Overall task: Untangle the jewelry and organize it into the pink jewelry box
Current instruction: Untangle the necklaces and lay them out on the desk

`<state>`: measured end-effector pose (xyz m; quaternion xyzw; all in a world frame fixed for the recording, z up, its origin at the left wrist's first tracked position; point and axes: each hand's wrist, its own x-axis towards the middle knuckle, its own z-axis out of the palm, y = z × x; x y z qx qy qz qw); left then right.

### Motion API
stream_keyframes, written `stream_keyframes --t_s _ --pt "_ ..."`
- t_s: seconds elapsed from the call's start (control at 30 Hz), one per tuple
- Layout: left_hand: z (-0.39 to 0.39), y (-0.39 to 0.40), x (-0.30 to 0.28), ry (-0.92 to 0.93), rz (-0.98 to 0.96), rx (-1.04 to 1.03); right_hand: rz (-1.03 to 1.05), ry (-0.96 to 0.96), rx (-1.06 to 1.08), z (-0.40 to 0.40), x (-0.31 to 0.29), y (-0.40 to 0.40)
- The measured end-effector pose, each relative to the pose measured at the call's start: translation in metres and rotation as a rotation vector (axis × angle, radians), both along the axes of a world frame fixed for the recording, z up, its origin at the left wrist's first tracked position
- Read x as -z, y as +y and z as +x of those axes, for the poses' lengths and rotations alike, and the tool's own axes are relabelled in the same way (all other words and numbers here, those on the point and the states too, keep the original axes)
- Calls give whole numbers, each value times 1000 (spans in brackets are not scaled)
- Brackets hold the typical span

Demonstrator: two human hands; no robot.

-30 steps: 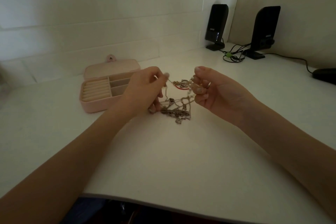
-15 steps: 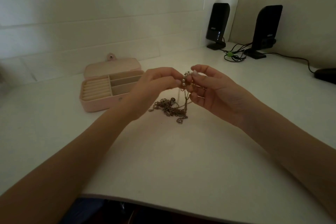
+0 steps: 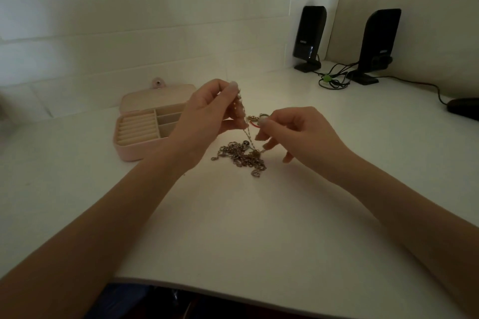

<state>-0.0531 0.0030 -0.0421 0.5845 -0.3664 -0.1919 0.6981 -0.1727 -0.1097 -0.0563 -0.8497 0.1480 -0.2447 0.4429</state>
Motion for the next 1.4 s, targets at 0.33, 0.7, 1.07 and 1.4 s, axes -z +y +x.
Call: stream_keyframes --t_s 0.33,0.7,1.07,1.4 --pt "-8 0 5 -112 180 172 96 -70 -123 1 -1 4" --pt "-7 2 8 -305 451 268 601 -364 24 -7 -23 -12" --pt "4 -2 11 -100 191 180 780 -427 219 -7 -22 -27" --pt "7 -1 12 -36 211 -129 705 -268 253 -5 -14 -31"
